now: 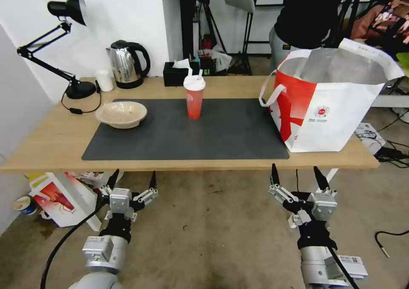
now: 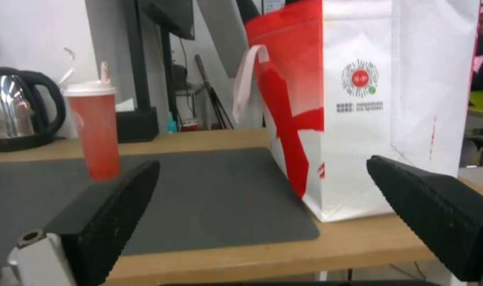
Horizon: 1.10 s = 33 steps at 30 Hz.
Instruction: Pick up the trash from the table and place it into the takeout bag.
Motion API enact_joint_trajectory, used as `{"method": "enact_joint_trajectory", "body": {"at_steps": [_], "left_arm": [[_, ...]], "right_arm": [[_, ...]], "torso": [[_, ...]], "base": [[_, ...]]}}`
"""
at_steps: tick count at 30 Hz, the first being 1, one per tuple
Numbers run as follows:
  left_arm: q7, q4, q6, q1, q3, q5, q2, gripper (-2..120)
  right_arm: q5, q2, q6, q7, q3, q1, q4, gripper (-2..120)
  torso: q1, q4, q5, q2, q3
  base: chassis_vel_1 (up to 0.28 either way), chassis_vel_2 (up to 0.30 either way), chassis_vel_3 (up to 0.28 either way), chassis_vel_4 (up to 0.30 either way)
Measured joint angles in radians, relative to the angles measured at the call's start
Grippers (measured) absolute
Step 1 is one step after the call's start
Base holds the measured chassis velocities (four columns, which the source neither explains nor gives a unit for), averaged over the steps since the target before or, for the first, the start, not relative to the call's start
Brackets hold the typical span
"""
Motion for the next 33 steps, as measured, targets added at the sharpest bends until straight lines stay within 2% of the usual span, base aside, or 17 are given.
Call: {"method": "enact_joint_trajectory", "body": {"at_steps": [12, 33], "left_arm": [[0.000, 0.000, 0.000, 0.000, 0.000, 0.000, 0.000, 100], [0.000, 0.000, 0.000, 0.000, 0.000, 0.000, 0.000, 100]], "right_arm": [[0.033, 0.036, -0.008, 0.016, -0.038, -0.002, -0.029, 100], [0.022, 0.038, -0.006, -0.015, -0.035, 0.016, -0.082, 100]], "torso": [[0.000, 0.0001, -0.0001, 0.000, 0.000], [0.000, 0.0000, -0.0001, 0.000, 0.000]], "base": [[0.000, 0.000, 0.000, 0.000], [0.000, 0.000, 0.000, 0.000]]}}
